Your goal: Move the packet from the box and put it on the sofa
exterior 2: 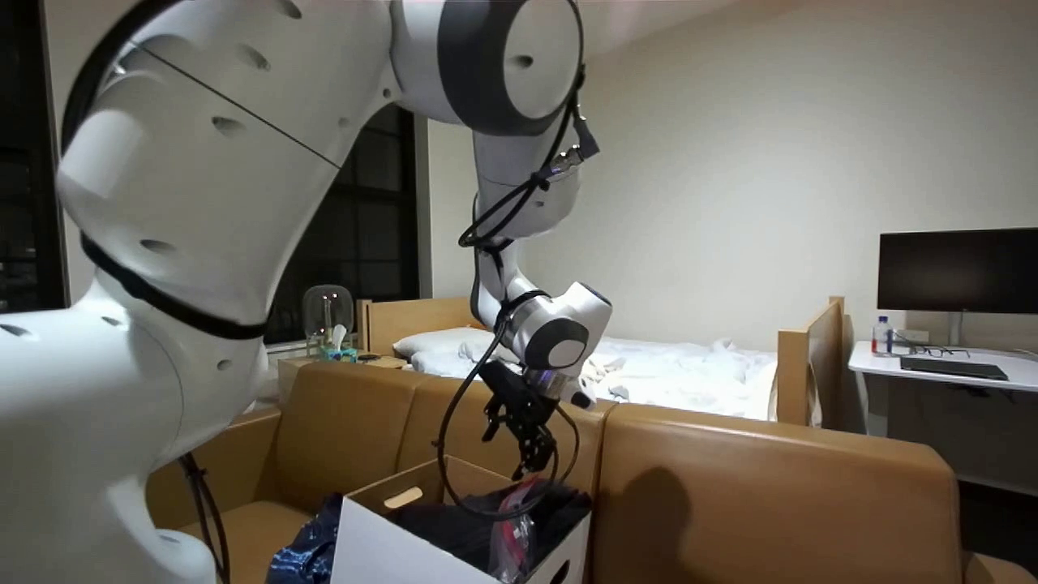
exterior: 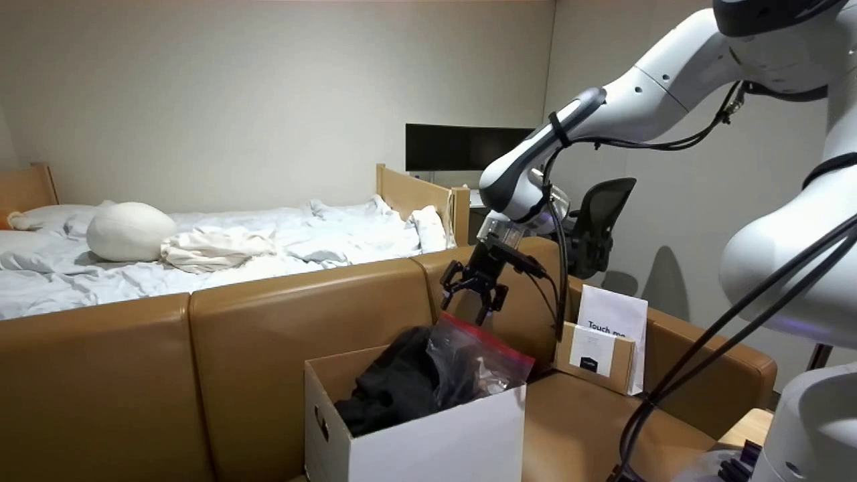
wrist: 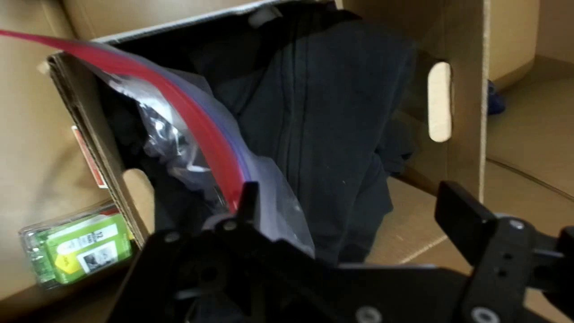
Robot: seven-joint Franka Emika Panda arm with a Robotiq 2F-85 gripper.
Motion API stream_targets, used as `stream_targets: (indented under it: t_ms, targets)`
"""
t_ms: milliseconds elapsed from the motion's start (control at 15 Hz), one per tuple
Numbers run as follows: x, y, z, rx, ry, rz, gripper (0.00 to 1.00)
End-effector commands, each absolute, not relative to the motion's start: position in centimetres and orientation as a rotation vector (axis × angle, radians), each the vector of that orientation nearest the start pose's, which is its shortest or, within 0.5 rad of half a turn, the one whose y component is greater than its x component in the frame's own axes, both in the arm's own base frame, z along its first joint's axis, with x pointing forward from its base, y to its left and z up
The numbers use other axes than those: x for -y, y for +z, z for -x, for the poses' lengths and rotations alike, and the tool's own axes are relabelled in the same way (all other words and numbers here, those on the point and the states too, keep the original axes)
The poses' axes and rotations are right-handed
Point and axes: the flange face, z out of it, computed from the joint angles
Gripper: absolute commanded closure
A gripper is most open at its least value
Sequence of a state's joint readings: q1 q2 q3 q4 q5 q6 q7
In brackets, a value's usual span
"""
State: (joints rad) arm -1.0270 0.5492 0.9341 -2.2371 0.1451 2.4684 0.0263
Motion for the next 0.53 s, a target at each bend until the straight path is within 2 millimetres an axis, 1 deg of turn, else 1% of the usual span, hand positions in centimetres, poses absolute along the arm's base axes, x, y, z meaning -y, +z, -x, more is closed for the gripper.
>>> stream_targets:
  t_ms: [0,67,200,333,467]
  targets:
    - [3.2,20.5,-50.3,-0.276,0.202,2.752,0.0]
    - [3.1,20.0,-49.7,-0.245,0.22,2.796,0.0]
    - [3.4,19.2,-49.1,-0.193,0.236,2.885,0.0]
    - [3.8,19.2,-49.6,-0.149,0.216,2.98,0.0]
    - [4.0,19.6,-50.5,-0.084,0.183,3.076,0.0]
